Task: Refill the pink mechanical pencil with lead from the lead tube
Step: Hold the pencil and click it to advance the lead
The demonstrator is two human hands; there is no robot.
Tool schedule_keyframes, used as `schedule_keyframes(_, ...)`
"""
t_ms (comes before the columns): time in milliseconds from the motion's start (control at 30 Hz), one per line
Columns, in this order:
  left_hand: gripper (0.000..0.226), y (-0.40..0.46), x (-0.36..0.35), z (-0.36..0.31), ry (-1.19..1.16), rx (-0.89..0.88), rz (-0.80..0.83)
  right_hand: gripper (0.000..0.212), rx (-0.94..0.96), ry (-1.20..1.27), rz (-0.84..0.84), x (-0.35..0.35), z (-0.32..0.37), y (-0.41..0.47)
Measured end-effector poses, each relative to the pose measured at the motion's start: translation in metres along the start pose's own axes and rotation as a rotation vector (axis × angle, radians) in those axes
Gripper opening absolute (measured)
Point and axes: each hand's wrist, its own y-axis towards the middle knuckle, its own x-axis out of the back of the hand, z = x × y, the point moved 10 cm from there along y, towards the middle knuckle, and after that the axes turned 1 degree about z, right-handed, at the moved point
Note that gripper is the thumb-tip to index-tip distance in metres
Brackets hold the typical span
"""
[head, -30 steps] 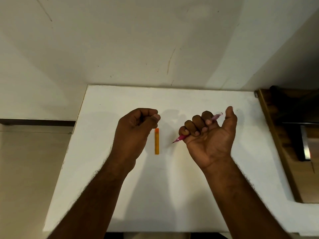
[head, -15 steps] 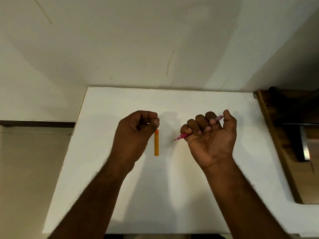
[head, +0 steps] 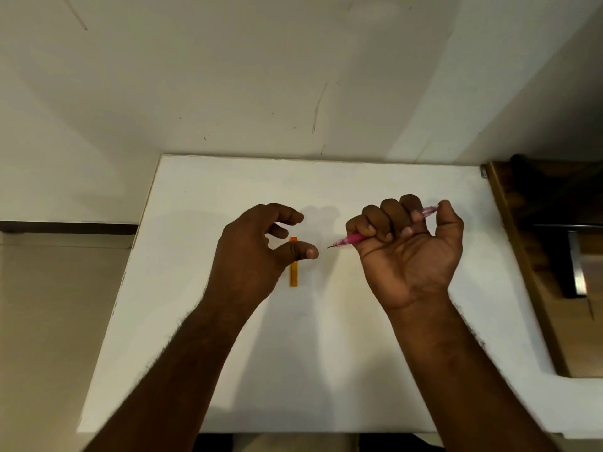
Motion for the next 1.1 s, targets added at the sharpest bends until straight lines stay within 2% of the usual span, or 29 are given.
schedule_keyframes(1100,0.037,-0.003,-0.005,-0.012,-0.003,-0.092,0.007,0.044,-0.021,-0.043,-0.002,-0.002,-0.002,-0.001)
